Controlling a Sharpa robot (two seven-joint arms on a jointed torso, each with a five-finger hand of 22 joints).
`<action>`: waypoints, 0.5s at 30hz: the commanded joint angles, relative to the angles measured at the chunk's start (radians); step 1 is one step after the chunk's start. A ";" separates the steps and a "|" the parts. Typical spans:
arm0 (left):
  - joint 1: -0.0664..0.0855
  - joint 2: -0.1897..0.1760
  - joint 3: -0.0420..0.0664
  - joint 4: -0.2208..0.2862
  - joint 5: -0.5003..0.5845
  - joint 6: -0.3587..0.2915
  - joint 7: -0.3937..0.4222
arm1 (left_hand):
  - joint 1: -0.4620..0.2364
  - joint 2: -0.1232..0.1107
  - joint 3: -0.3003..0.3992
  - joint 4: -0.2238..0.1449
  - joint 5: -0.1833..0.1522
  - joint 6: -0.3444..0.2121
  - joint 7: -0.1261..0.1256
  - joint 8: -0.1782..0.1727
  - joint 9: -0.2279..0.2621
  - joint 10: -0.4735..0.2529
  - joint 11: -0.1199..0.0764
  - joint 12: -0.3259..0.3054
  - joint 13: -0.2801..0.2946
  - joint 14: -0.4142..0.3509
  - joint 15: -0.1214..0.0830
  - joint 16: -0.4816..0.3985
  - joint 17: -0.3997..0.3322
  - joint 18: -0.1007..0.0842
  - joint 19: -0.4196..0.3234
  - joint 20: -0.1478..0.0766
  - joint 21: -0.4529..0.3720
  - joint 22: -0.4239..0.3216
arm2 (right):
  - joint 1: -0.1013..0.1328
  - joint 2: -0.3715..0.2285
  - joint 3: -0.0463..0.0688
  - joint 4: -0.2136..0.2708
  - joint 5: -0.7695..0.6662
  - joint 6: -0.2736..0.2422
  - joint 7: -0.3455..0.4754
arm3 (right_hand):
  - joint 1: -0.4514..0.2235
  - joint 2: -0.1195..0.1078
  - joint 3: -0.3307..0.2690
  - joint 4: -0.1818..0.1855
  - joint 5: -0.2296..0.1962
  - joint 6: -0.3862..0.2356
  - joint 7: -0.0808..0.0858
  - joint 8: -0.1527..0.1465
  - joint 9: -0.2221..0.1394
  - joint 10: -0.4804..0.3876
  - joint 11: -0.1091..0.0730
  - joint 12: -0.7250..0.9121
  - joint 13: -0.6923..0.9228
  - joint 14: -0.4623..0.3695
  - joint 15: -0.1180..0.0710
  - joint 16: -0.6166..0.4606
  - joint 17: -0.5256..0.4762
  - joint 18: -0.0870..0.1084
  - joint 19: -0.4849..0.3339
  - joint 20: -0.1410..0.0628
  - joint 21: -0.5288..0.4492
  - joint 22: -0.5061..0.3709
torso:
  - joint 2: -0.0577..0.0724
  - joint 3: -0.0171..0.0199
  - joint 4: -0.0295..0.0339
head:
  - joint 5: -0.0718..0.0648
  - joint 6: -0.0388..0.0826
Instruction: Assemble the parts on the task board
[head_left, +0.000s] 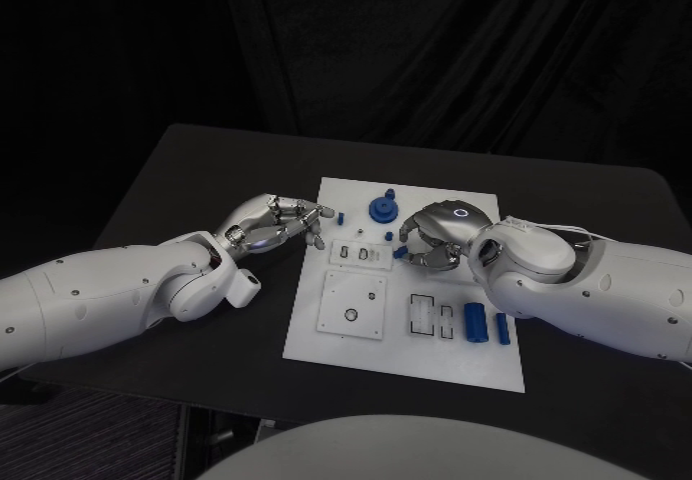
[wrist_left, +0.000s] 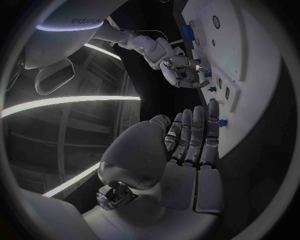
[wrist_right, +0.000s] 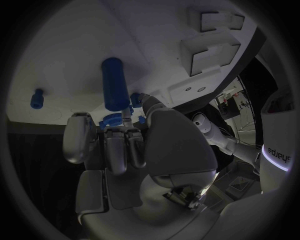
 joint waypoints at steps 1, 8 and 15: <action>-0.002 0.001 0.001 0.003 0.002 0.008 0.008 | 0.007 -0.006 0.004 0.000 0.004 -0.007 0.002 -0.003 0.000 -0.005 -0.003 -0.004 0.001 -0.007 -0.001 -0.004 0.001 -0.001 -0.008 0.000 0.006 0.001 | -0.002 0.001 0.000 0.001 -0.001 0.013 0.019 | 0.019 0.002 0.012 -0.002 0.018 0.007 -0.002 -0.002 -0.012 0.102 0.004 0.003 0.263 0.107 0.006 0.003 0.263 0.012 -0.005 0.001 -0.004 0.175 | 0.000 -0.0008 -0.0002 | 0.000 0.000; -0.002 0.003 0.001 0.002 0.002 0.008 0.008 | 0.007 -0.006 0.004 0.000 0.004 -0.007 0.002 -0.003 0.000 -0.005 -0.003 -0.004 0.001 -0.007 -0.001 -0.004 0.001 -0.001 -0.008 0.000 0.006 0.001 | -0.002 0.004 0.000 0.003 -0.001 0.025 0.043 | 0.037 0.001 0.034 -0.011 0.037 0.050 -0.010 0.005 -0.037 0.102 -0.002 0.003 0.263 0.107 0.001 0.003 0.263 0.010 0.001 -0.002 0.008 0.179 | -0.001 0.0000 0.0001 | -0.001 0.000; -0.002 0.004 0.001 0.002 0.002 0.009 0.008 | 0.008 -0.008 0.007 0.000 0.003 -0.007 0.003 -0.003 0.000 -0.005 -0.002 -0.005 0.004 -0.008 -0.001 -0.005 0.002 -0.001 -0.009 0.000 0.007 0.002 | -0.002 0.004 0.000 0.004 -0.001 0.009 0.058 | 0.066 0.010 0.060 -0.032 0.055 0.151 -0.024 0.035 -0.048 0.102 -0.003 0.003 0.263 0.107 0.000 0.003 0.263 0.006 0.011 -0.005 0.026 0.184 | -0.001 -0.0003 0.0002 | 0.002 0.000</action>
